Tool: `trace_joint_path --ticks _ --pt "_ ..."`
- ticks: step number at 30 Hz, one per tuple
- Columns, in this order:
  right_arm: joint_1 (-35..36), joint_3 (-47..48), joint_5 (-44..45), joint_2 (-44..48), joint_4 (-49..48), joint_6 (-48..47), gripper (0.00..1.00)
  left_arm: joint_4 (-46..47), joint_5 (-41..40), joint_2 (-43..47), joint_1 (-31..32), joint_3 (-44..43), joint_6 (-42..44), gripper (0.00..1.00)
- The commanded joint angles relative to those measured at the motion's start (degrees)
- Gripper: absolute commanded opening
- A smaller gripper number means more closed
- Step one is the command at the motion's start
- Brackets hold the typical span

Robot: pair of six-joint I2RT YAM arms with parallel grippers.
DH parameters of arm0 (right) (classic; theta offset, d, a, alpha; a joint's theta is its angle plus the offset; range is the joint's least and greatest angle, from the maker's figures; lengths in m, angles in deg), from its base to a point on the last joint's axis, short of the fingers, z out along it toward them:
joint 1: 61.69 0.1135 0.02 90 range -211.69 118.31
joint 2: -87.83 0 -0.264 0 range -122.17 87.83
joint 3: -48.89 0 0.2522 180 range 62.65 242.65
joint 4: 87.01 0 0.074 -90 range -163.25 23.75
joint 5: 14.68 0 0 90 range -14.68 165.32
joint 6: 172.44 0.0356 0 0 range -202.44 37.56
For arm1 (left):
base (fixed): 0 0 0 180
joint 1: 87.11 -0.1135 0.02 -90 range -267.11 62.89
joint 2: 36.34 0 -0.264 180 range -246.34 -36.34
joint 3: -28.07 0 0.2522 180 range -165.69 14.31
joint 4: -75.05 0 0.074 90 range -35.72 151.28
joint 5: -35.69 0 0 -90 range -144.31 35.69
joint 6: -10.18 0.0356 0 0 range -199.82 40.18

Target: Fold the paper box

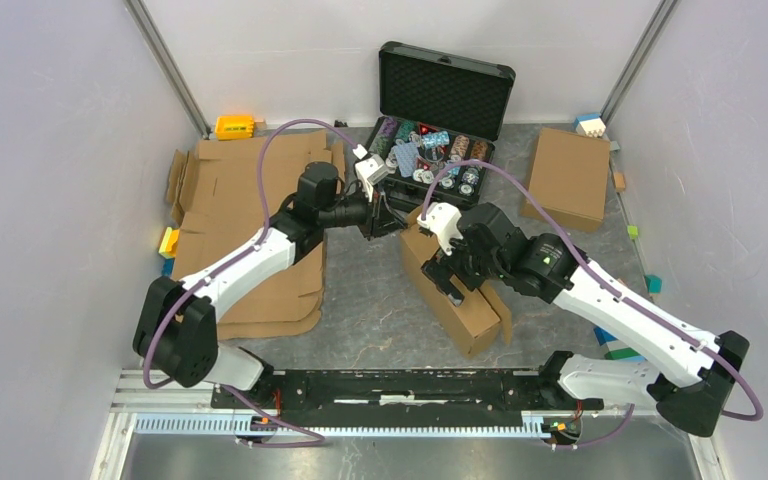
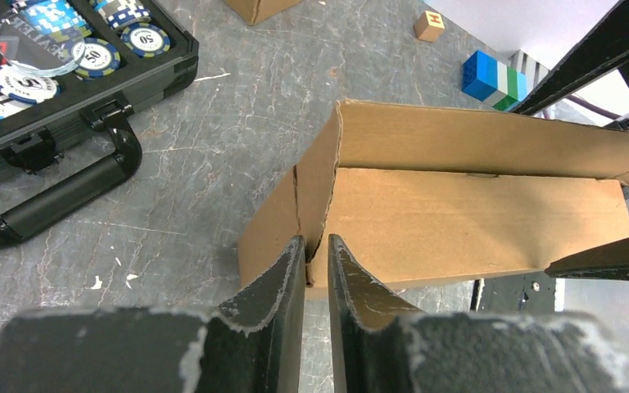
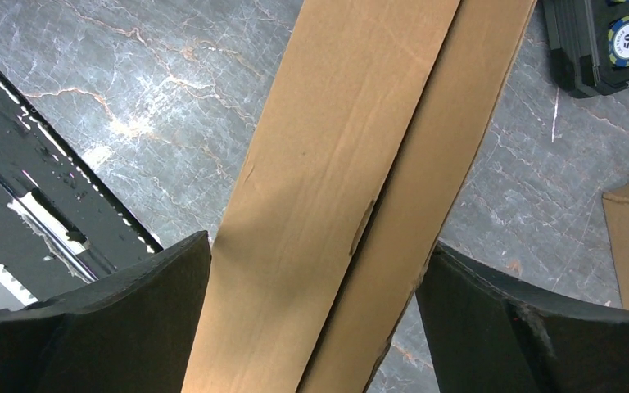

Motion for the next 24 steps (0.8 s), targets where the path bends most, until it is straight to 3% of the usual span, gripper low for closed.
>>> trace_joint_path --ticks 1,9,17,24 --pt "-0.1 -0.1 -2.1 -0.2 -0.6 -0.2 0.96 -2.1 -2.3 2.5 0.6 -2.4 3.7 0.24" --pt "-0.1 -0.6 -4.1 -0.4 0.1 -0.2 0.98 -2.8 -3.0 1.7 0.8 -4.2 3.4 0.29" --pt "-0.1 -1.0 -3.3 -0.9 0.3 -0.2 0.95 -4.8 -0.6 0.7 1.8 -5.9 4.1 0.20" --pt "-0.1 -1.3 -3.4 -0.9 0.2 -0.3 0.93 -7.6 0.1 -1.3 2.3 -7.1 4.3 0.20"
